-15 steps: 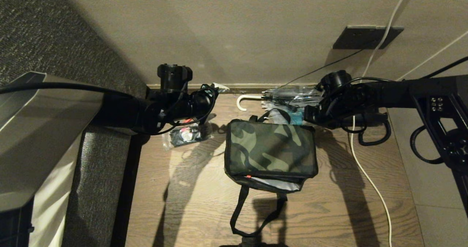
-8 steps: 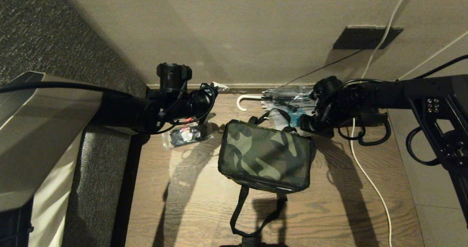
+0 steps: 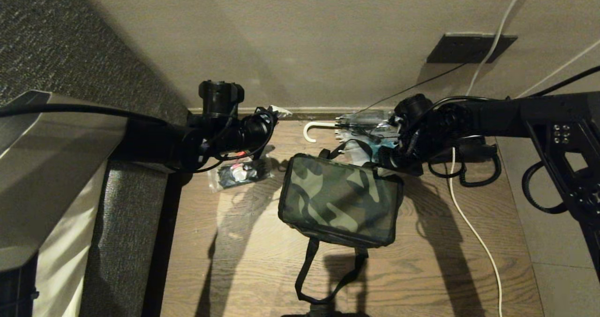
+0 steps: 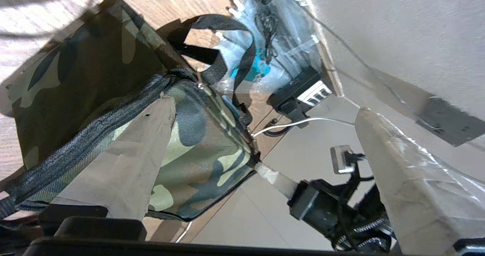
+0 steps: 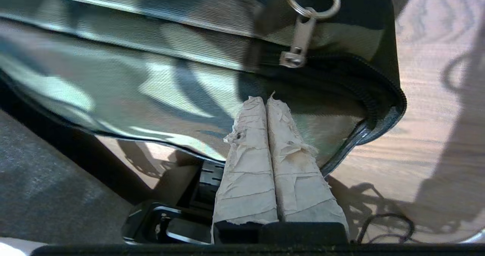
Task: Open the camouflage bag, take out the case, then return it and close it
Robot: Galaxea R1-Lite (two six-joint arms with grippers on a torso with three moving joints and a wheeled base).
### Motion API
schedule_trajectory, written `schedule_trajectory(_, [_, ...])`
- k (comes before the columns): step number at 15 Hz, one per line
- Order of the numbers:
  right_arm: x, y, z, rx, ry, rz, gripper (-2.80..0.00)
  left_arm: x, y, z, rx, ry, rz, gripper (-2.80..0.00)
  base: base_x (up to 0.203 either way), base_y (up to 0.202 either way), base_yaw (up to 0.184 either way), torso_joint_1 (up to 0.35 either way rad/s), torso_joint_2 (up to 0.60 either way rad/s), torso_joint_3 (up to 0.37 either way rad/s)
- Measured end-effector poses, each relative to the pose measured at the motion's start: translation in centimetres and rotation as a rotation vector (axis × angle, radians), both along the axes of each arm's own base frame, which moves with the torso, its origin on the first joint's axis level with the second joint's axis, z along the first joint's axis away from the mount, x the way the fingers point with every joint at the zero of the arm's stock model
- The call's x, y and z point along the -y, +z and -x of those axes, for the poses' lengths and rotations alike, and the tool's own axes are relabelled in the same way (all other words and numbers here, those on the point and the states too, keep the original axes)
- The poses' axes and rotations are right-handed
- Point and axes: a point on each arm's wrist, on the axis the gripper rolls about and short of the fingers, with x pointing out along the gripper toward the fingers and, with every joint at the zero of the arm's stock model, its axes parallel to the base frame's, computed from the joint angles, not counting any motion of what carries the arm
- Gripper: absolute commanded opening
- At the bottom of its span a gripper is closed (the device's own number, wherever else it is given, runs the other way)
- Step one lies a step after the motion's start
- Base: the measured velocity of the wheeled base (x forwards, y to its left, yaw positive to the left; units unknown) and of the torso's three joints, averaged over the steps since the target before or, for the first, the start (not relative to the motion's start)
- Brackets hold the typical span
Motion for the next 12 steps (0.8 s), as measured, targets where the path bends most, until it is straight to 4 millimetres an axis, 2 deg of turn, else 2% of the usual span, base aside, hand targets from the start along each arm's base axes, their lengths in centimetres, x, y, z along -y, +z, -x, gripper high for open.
schedule_trajectory(4, [0.9, 2.6, 0.9, 0.045, -0.014, -0.012, -2.8, -0.3, 1.5, 1.1, 0.018, -0.002, 0.005, 0.0, 0.0, 0.0, 0.0, 0.0, 0.0, 0.0])
schedule_trajectory(7, [1.4, 5.2, 2.3, 0.073, -0.02, -0.016, -2.8, -2.0, 3.5, 3.1, 0.016, 0.019, 0.0, 0.0, 0.0, 0.0, 0.0, 0.0, 0.0, 0.0])
schedule_trajectory(10, [2.0, 7.9, 4.2, 0.115, -0.082, 0.036, -2.8, -5.3, 5.7, 6.6, 0.001, 0.09, -0.019, 0.0, 0.0, 0.0, 0.0, 0.0, 0.0, 0.0])
schedule_trajectory(12, [2.6, 10.1, 6.0, 0.15, -0.119, 0.051, -2.8, -8.1, 6.7, 10.3, -0.001, 0.143, -0.024, 0.0, 0.0, 0.0, 0.0, 0.0, 0.0, 0.0])
